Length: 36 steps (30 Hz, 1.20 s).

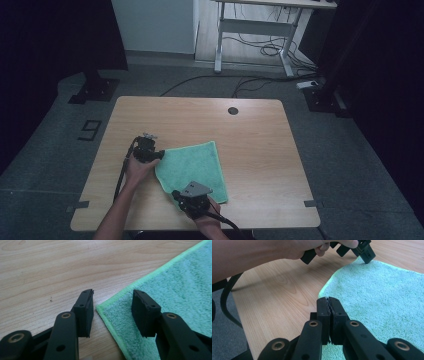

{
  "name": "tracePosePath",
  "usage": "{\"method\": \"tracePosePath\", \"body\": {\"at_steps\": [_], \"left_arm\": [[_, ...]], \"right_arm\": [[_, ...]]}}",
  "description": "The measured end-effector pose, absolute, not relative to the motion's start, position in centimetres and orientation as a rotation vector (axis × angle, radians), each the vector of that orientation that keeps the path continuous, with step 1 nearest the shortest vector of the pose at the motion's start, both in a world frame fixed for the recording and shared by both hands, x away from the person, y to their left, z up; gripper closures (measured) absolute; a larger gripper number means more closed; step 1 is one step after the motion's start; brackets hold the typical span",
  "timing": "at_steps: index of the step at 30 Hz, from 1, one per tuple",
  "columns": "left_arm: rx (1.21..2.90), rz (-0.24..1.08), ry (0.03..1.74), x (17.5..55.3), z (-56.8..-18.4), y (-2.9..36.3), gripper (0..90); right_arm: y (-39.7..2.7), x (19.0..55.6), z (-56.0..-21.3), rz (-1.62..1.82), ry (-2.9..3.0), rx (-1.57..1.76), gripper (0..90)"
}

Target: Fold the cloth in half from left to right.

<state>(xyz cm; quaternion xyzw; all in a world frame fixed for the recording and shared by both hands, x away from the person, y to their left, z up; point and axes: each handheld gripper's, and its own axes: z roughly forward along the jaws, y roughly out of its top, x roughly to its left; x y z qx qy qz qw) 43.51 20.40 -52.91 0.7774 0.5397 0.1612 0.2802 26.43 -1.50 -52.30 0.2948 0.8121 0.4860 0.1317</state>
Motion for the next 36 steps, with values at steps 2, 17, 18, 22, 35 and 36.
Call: {"method": "tracePosePath", "body": {"at_steps": [2, 17, 18, 22, 35, 36], "left_arm": [[2.084, 0.439, 1.445, 43.5, -53.1, 20.5, 52.9], [2.099, 0.410, 1.350, 43.2, -53.2, 19.8, 85.7], [2.097, 0.404, 1.350, 43.2, -53.2, 19.9, 86.2], [2.064, 0.372, 1.343, 43.3, -52.7, 19.9, 87.1], [2.020, 0.364, 1.217, 44.0, -47.5, 16.2, 87.3], [2.022, 0.364, 1.212, 44.1, -47.4, 15.8, 87.3]], "right_arm": [[-1.5, 26.4, -52.3, 1.412, 2.356, 0.856, 87.3], [-1.5, 26.3, -52.5, 1.413, 2.361, 0.847, 87.3], [-1.5, 26.3, -52.5, 1.413, 2.361, 0.847, 87.3], [-1.6, 26.4, -52.5, 1.419, 2.357, 0.854, 87.3], [-1.7, 26.0, -51.6, 1.469, 2.331, 0.825, 87.3], [-1.7, 26.0, -51.6, 1.475, 2.329, 0.826, 87.3]]}}
